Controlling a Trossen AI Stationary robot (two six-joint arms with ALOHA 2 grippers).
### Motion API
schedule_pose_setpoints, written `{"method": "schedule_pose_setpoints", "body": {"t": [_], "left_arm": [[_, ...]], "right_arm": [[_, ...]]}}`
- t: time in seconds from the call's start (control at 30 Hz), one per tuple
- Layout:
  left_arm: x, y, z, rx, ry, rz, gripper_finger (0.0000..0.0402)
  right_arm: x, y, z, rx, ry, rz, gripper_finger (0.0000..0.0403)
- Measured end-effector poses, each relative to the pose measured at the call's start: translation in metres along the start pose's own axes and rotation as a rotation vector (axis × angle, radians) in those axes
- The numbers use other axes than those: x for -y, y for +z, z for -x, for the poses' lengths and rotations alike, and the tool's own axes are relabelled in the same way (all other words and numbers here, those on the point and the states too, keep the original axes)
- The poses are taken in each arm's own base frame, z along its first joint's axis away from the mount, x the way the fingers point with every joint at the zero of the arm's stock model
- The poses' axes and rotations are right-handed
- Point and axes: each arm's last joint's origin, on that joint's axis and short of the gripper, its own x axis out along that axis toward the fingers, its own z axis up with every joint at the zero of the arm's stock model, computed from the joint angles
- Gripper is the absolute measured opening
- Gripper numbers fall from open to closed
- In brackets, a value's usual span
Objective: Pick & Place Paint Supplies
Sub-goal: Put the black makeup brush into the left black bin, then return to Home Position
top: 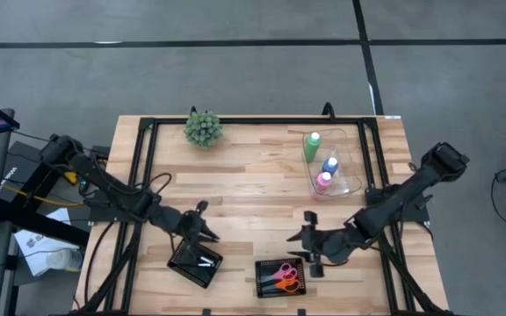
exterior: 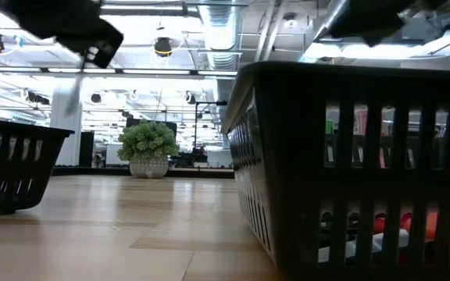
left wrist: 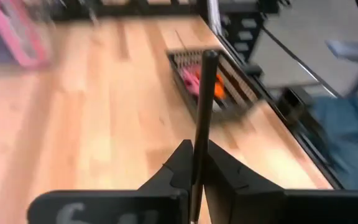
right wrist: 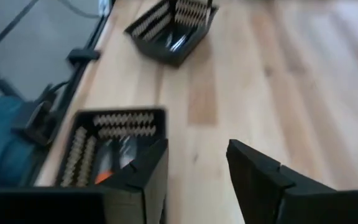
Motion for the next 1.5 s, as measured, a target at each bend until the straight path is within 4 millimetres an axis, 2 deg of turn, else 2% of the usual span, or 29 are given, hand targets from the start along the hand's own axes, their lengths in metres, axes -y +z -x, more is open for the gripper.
{"method": "schedule_pose_setpoints", "body": {"t": [0.2, 0.47, 0.67, 0.9, 1.07, 1.27, 1.5], "left_arm": [[0.011, -0.011, 0.003, -0.113, -0.096, 0.067, 0.001], [0.016, -0.022, 0.006, -0.235, -0.131, 0.121, 0.001], [0.023, -0.035, 0.005, -0.339, -0.151, 0.112, 0.001], [0.028, -0.056, -0.013, -0.448, -0.127, 0.085, 0.001], [0.026, -0.071, -0.019, -0.532, -0.089, 0.08, 0.0044], [0.029, -0.066, -0.019, -0.51, -0.148, 0.1, 0.0083], [0.032, -0.041, -0.01, -0.338, -0.222, 0.12, 0.0114]], "right_arm": [[-0.003, -0.011, 0.017, -0.154, 0.091, -0.088, 0.0145], [-0.008, -0.029, 0.02, -0.365, 0.156, -0.195, 0.013], [-0.011, -0.034, 0.024, -0.415, 0.154, -0.226, 0.0125], [-0.013, -0.036, 0.027, -0.429, 0.158, -0.213, 0.0124], [-0.017, -0.038, 0.03, -0.434, 0.169, -0.198, 0.0124], [-0.021, -0.04, 0.033, -0.436, 0.183, -0.182, 0.0124], [-0.021, -0.04, 0.032, -0.43, 0.183, -0.179, 0.0124]]}}
